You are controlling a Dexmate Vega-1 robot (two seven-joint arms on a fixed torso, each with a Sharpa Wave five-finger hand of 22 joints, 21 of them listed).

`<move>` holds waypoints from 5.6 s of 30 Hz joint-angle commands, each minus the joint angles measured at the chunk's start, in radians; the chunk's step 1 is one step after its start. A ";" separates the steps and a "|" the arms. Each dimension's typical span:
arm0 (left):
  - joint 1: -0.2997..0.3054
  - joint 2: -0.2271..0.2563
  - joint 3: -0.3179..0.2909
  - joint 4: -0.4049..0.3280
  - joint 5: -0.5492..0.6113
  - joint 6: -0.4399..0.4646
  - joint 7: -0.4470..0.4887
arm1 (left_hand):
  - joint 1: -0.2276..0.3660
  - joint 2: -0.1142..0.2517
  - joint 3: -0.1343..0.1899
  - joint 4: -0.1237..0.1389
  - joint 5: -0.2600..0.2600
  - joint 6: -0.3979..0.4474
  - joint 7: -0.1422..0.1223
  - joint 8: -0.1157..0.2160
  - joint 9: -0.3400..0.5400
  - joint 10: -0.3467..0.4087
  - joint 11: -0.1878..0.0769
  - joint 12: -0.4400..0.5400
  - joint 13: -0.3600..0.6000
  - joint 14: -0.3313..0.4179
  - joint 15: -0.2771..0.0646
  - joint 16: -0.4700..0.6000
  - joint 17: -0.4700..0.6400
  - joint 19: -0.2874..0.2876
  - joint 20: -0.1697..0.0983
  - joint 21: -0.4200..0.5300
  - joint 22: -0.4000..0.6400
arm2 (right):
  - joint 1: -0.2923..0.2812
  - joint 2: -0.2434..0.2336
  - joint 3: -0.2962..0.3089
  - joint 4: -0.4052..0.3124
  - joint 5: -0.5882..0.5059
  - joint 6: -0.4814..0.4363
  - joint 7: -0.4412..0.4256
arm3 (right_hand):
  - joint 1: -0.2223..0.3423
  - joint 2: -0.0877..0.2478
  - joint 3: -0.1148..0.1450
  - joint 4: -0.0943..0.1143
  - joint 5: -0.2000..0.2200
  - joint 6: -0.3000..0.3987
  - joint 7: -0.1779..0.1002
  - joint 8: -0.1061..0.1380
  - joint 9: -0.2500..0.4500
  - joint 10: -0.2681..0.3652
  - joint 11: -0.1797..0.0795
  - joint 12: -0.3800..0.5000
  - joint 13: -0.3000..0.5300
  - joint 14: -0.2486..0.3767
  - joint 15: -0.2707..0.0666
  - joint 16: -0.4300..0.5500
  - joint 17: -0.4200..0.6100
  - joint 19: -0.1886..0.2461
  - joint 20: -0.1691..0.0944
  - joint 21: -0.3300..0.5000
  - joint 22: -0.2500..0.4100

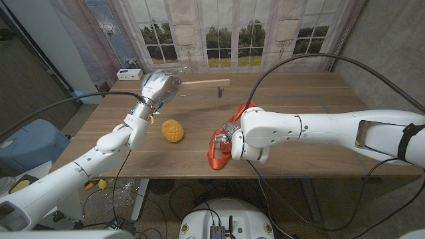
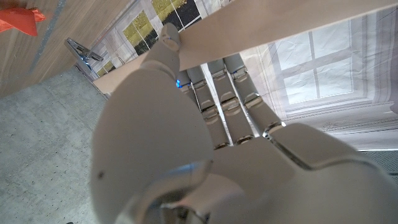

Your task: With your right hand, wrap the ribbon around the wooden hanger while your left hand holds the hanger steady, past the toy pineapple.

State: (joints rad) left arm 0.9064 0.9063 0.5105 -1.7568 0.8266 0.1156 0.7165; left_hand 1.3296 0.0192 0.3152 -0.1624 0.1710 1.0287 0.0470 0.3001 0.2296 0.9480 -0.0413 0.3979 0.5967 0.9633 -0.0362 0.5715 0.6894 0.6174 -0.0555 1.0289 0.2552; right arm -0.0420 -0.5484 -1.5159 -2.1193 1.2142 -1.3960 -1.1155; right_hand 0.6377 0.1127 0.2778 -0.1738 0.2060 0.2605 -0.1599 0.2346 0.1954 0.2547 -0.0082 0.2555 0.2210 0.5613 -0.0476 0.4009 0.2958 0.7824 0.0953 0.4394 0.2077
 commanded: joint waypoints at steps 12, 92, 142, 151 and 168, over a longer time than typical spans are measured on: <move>-0.037 -0.019 0.031 0.021 0.011 0.005 -0.030 | 0.100 0.113 0.017 0.006 0.004 0.024 0.014 -0.001 0.031 0.012 -0.005 -0.008 0.006 0.118 -0.193 -0.009 0.007 -0.009 -0.035 0.025 -0.012 | -0.280 -0.054 0.180 -0.059 -0.450 0.000 -0.002 | 0.766 0.043 0.153 0.018 -0.031 0.451 0.168 0.101 0.104 0.446 0.057 0.290 0.170 0.434 -0.177 0.241 0.422 0.098 -0.313 0.494 0.194; 0.141 -0.072 -0.246 -0.093 -0.702 -0.347 -0.328 | 0.100 0.108 0.032 0.002 0.004 0.031 0.026 -0.015 0.043 0.025 0.000 -0.038 0.031 0.129 -0.192 -0.035 0.037 -0.036 -0.025 0.100 -0.059 | -0.914 -0.040 0.833 -0.065 -1.797 0.639 0.349 | 0.774 0.061 0.173 0.037 -0.028 0.653 0.205 0.074 0.057 0.532 0.070 0.256 0.114 0.516 -0.177 0.029 0.244 0.048 -0.309 0.681 0.119; 0.051 -0.012 -0.235 -0.131 -0.881 -0.261 -0.641 | 0.099 0.104 0.044 0.001 0.006 0.028 0.029 -0.027 0.054 0.029 0.008 -0.058 0.042 0.131 -0.192 -0.051 0.051 -0.051 -0.022 0.131 -0.070 | -0.664 0.017 0.778 0.000 -2.089 0.820 0.677 | 0.777 0.056 0.182 0.031 -0.033 0.669 0.210 0.056 0.041 0.551 0.073 0.235 0.115 0.534 -0.176 0.025 0.242 0.051 -0.310 0.724 0.084; 0.027 -0.016 -0.218 -0.145 -0.870 -0.200 -0.632 | 0.099 0.103 0.047 0.001 0.005 0.030 0.029 -0.029 0.057 0.030 0.008 -0.060 0.046 0.133 -0.192 -0.054 0.054 -0.053 -0.022 0.135 -0.071 | -0.745 -0.006 0.808 -0.069 -2.149 0.865 0.651 | 0.777 0.056 0.183 0.031 -0.033 0.671 0.210 0.054 0.039 0.552 0.072 0.233 0.119 0.536 -0.176 0.025 0.244 0.048 -0.310 0.730 0.077; -0.058 -0.043 -0.164 -0.126 -0.849 -0.138 -0.632 | 0.098 0.102 0.051 0.001 0.006 0.032 0.031 -0.033 0.059 0.032 0.008 -0.066 0.050 0.137 -0.192 -0.057 0.059 -0.055 -0.021 0.143 -0.073 | -0.999 -0.041 0.893 -0.198 -2.234 0.916 0.541 | 0.776 0.055 0.186 0.031 -0.033 0.674 0.207 0.048 0.037 0.553 0.070 0.228 0.125 0.537 -0.176 0.024 0.247 0.043 -0.310 0.742 0.066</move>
State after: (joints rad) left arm 0.8984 0.8790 0.3148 -1.8957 -0.0382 -0.0706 0.0870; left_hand 1.3286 0.0205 0.3351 -0.1819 0.1678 1.0340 0.0493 0.2594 0.2859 0.9708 -0.0321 0.3360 0.6419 1.0329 -0.1128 0.5140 0.7437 0.5694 -0.0538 1.1617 0.1814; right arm -0.8877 -0.5726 -0.6693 -2.2445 -0.9729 -0.5105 -0.5072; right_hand 1.2206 -0.0142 0.4526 -0.1452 0.1667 0.9237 0.0465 0.2845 0.2310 0.7613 0.0236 0.4812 0.3411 0.9561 -0.0071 0.4236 0.5425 0.8317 -0.0999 1.1769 0.2737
